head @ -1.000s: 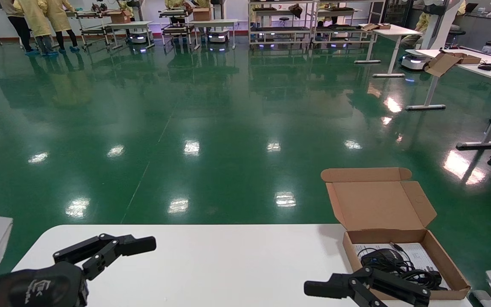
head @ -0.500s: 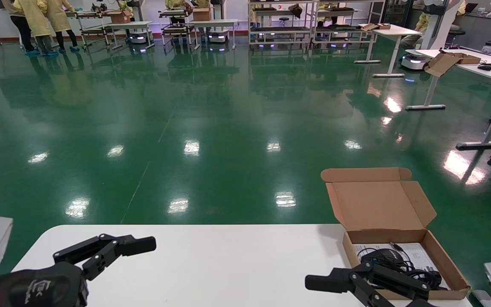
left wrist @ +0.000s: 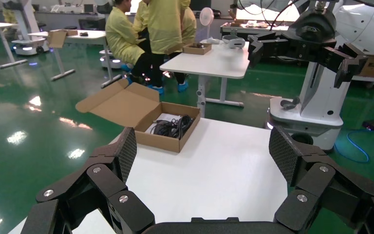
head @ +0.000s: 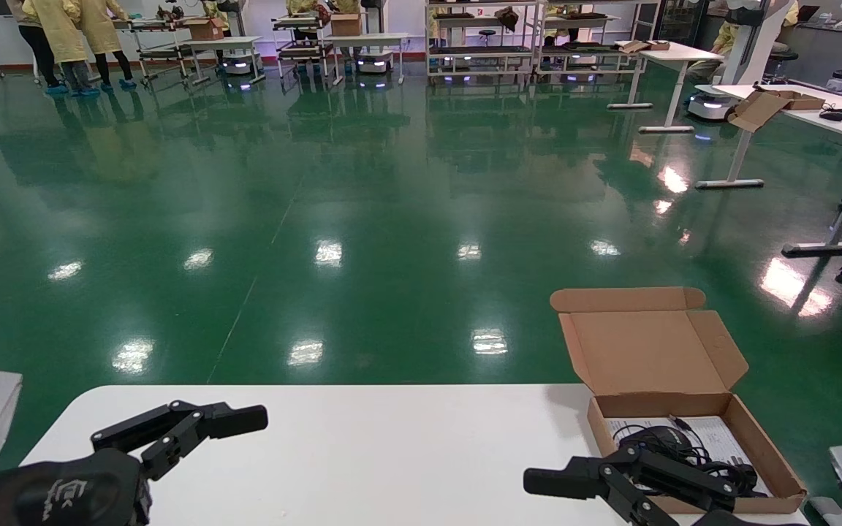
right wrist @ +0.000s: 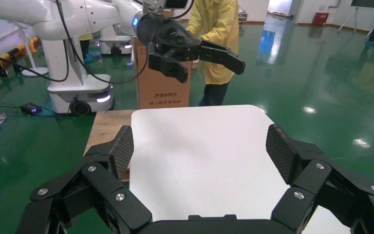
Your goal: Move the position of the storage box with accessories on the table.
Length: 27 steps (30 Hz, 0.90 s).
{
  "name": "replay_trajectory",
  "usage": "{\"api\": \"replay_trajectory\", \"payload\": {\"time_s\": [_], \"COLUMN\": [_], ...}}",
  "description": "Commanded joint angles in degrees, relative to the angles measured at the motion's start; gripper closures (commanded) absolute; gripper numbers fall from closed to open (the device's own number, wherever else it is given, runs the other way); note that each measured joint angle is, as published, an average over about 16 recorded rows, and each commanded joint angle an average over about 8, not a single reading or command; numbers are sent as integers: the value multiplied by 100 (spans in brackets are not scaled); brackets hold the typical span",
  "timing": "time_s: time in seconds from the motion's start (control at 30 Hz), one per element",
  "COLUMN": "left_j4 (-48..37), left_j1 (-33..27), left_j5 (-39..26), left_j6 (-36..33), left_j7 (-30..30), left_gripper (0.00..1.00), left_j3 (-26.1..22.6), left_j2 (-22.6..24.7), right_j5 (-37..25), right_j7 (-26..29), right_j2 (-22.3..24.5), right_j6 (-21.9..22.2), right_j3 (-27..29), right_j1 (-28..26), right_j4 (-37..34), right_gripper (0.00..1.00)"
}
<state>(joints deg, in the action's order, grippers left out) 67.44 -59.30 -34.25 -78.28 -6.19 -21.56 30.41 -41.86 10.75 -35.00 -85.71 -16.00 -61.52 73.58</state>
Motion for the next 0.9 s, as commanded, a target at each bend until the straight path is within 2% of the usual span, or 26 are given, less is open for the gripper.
{"api": "replay_trajectory", "payload": {"time_s": [0.03,0.9], "left_j4": [0,0], "left_j1": [0,0], "left_j5": [0,0], "left_j6": [0,0], "left_j7": [0,0], "left_gripper": [0,0], "left_j3": [0,0], "left_j2": [0,0], "right_j5": [1,5], "right_j7": [-1,-3], "right_j2": [-1,-3], "right_j6": [1,8], "right_j3": [-1,-9], "right_j1": [-1,-8], "right_j4": [-2,-12], "right_gripper": [0,0]}}
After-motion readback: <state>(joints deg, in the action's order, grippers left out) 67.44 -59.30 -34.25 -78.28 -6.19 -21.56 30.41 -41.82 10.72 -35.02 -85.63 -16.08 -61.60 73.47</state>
